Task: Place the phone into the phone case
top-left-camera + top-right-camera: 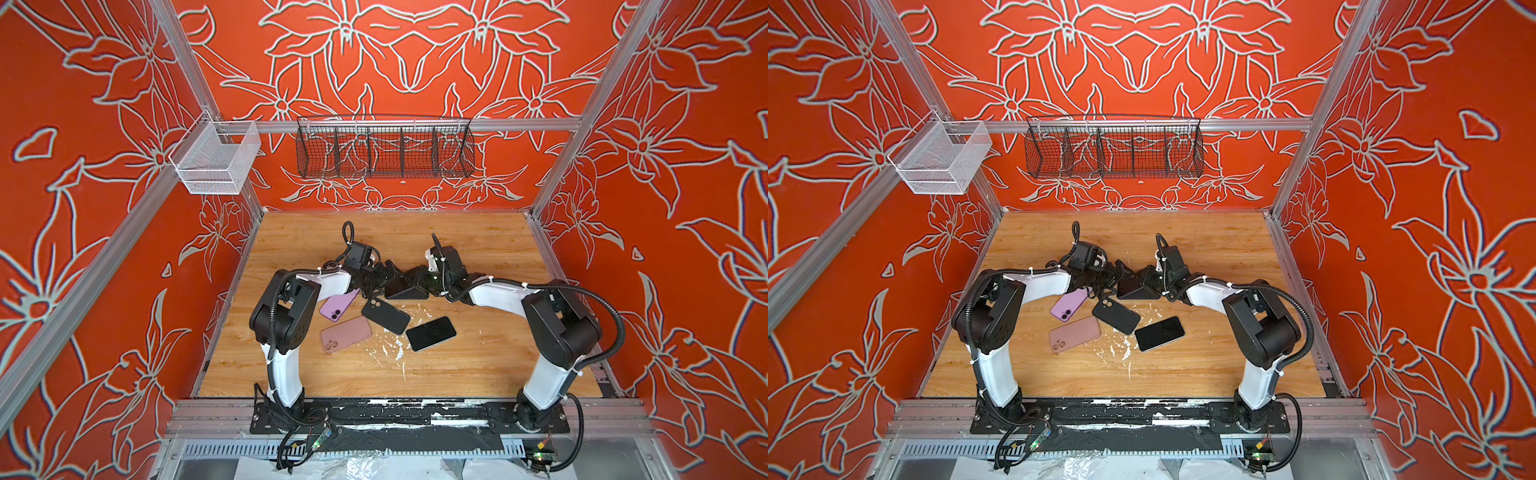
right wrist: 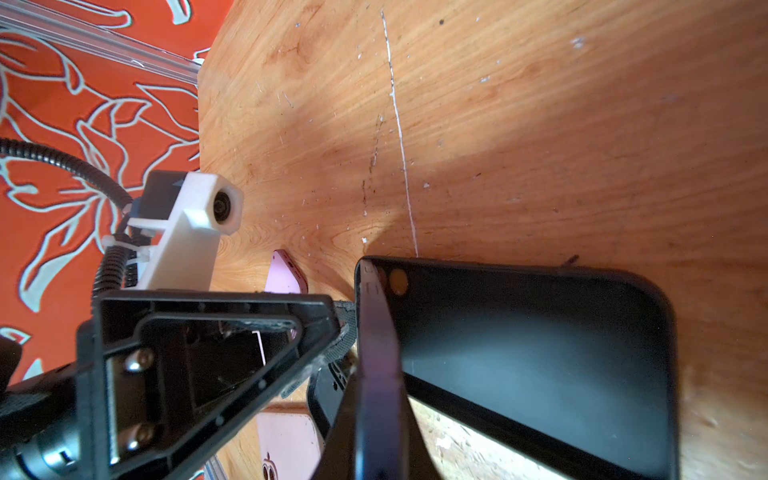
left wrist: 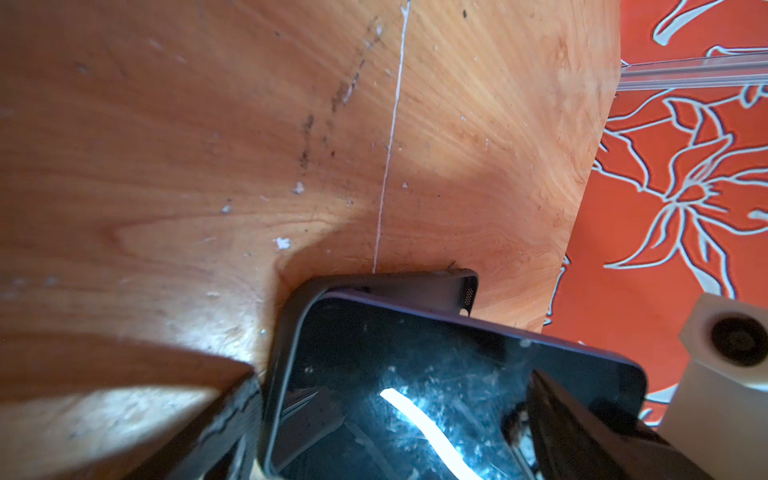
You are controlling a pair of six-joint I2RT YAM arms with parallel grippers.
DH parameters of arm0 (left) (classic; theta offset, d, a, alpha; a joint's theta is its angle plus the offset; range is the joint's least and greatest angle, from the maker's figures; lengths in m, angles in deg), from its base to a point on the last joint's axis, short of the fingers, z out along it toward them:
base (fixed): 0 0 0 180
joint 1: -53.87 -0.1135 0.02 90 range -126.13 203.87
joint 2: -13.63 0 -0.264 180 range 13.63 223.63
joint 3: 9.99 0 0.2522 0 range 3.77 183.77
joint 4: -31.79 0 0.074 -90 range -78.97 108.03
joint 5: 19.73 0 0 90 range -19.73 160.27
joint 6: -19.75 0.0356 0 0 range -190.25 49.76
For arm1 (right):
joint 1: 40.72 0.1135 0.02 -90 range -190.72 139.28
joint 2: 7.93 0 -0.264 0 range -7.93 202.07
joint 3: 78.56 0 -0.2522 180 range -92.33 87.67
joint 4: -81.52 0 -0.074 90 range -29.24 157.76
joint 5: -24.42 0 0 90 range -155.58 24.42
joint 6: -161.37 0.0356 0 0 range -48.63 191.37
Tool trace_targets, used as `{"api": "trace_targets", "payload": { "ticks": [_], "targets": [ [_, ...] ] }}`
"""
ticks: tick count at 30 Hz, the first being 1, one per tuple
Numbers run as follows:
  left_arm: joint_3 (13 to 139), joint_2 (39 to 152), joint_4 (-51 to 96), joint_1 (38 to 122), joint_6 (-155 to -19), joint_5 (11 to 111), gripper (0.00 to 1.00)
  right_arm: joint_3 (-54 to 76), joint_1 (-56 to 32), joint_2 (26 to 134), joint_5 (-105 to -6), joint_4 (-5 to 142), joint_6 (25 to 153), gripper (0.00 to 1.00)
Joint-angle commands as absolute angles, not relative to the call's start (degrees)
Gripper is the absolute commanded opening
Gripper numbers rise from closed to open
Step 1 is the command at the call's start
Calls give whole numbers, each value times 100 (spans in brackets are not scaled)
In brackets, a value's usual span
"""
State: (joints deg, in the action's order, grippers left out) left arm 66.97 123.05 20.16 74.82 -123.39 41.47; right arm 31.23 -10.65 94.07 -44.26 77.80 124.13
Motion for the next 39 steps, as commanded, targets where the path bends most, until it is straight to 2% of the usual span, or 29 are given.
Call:
{"api": "trace_targets", "payload": {
  "ticks": [1,11,21,26,32,39],
  "targets": [
    [6775,12540,2194,7522,-12412,4047,97,3406,-1017,9832,-4638,6926,12392,0],
    [6950,12685,2191,7582,-12430,3997,97,3464,-1017,9917,-4744,6943,12194,5],
    [7039,12714,2101,7585,-12377,4012,97,3477,-1020,9758,-4951,6881,11953,22],
    [7087,12724,2053,7585,-12351,3994,97,3398,-1019,9726,-4985,6872,11919,24],
    [7118,12697,2005,7585,-12316,4006,97,3297,-1014,9654,-5096,6719,11807,33],
    [7127,12704,2057,7601,-12368,4003,97,3012,-1020,9491,-5285,6304,11483,39]
  ]
}}
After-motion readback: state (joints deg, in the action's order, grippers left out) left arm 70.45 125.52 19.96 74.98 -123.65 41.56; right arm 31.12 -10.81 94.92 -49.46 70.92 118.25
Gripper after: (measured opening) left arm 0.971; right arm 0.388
